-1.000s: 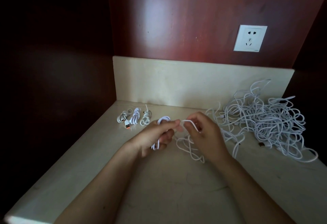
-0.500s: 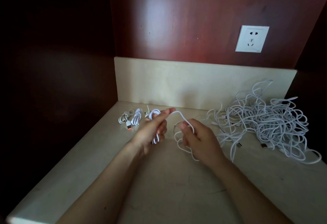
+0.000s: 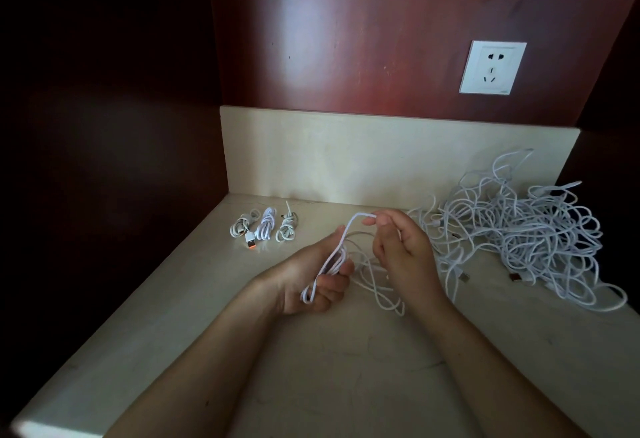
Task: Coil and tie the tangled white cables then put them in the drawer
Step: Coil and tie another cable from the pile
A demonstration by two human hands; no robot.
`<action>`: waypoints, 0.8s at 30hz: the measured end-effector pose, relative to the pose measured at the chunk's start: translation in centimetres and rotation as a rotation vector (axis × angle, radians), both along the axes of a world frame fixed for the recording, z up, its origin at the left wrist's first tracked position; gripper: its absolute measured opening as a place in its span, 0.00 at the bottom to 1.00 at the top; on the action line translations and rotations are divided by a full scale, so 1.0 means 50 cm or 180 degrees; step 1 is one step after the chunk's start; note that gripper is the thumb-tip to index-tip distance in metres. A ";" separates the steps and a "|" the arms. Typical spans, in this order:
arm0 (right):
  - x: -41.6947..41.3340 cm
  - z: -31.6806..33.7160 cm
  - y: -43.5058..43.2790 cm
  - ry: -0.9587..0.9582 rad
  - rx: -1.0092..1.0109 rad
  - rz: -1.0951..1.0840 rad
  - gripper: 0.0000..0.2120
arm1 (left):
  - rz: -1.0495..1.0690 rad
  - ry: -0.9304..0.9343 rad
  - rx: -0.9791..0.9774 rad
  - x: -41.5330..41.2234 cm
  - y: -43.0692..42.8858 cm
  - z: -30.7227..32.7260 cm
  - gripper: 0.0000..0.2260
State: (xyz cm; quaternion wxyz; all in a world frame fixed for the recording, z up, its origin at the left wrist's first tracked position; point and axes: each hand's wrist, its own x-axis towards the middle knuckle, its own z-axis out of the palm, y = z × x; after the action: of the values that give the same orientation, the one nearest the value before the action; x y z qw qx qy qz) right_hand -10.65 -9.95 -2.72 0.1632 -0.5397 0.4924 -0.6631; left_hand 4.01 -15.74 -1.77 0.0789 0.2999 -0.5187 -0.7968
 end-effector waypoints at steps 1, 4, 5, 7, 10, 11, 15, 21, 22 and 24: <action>-0.003 -0.003 0.000 0.0032 0.0008 -0.0072 0.11 | -0.0087 -0.0018 0.0040 -0.002 0.001 0.001 0.31; -0.003 -0.006 -0.001 0.0120 0.0007 -0.0188 0.11 | -0.0180 -0.0034 -0.0105 -0.003 0.009 0.007 0.30; -0.003 -0.007 -0.003 0.0152 0.0014 -0.0208 0.12 | -0.0138 -0.0036 -0.0280 -0.002 0.011 0.007 0.27; -0.001 -0.009 -0.004 0.0168 0.0020 -0.0228 0.12 | 0.0016 0.0032 -0.0552 -0.002 0.012 0.006 0.23; -0.001 -0.011 -0.006 0.0259 0.0036 -0.0319 0.09 | 0.0358 0.0322 -0.0581 -0.003 0.006 0.009 0.24; -0.002 -0.013 -0.006 0.0309 0.0071 -0.0356 0.08 | 0.0531 0.0413 -0.0562 -0.003 0.002 0.010 0.25; -0.001 -0.029 -0.005 0.0776 0.0261 -0.0220 0.09 | 0.1667 0.0389 -0.1368 -0.010 -0.026 -0.006 0.27; 0.012 -0.033 0.002 0.2268 0.0732 -0.0031 0.14 | 0.2643 0.1321 -0.0771 -0.005 -0.046 -0.002 0.24; 0.014 -0.034 0.002 0.2418 0.0813 0.0014 0.15 | 0.2688 0.1616 -0.0448 -0.004 -0.045 0.003 0.23; 0.014 -0.036 0.002 0.2622 0.0874 0.0123 0.13 | 0.2817 0.2178 0.0165 0.001 -0.045 0.013 0.21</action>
State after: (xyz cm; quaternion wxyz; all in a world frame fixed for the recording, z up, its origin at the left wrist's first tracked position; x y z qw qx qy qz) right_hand -9.97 -9.87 -4.50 0.0358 -0.7417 0.5898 -0.3176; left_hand 4.08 -17.97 -1.13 0.5622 0.2152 -0.2685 -0.7521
